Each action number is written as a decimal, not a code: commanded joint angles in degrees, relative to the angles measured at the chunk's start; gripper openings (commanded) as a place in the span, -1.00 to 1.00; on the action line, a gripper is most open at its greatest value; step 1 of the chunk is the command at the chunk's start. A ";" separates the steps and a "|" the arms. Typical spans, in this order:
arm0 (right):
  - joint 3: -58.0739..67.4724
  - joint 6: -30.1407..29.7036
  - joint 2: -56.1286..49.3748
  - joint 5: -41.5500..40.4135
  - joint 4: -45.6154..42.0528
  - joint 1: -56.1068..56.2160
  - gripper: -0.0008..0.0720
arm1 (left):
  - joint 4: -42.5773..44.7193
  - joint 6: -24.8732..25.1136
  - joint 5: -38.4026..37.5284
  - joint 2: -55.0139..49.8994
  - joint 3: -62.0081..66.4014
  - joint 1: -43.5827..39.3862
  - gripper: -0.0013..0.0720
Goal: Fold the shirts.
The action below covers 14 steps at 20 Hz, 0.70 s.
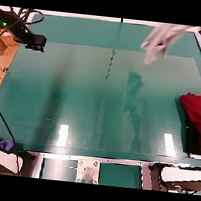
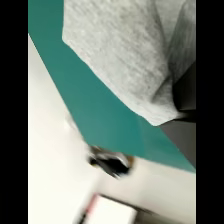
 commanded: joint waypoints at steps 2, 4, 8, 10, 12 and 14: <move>0.96 11.78 1.18 2.38 -13.16 -16.81 -0.96 | -2.58 -1.01 -0.17 0.02 0.00 0.02 -0.90; 0.96 13.97 1.27 5.66 -16.85 -22.99 -0.96 | -3.52 -1.25 -0.22 0.02 0.00 0.02 -0.90; -0.61 13.68 1.97 14.80 -21.05 -30.82 -0.96 | -5.16 -1.25 -0.15 0.02 0.00 0.00 -0.90; -3.67 12.52 3.54 15.89 -22.80 -32.79 -0.96 | -5.46 -1.22 -0.17 0.02 0.00 0.00 -0.90; -4.92 11.08 3.72 17.16 -21.66 -34.45 -0.96 | -5.49 -1.22 -0.28 0.02 0.00 0.02 -0.90; -5.14 11.04 3.80 19.54 -20.90 -35.65 -0.96 | -5.51 -1.22 -1.03 0.02 0.00 0.02 -0.90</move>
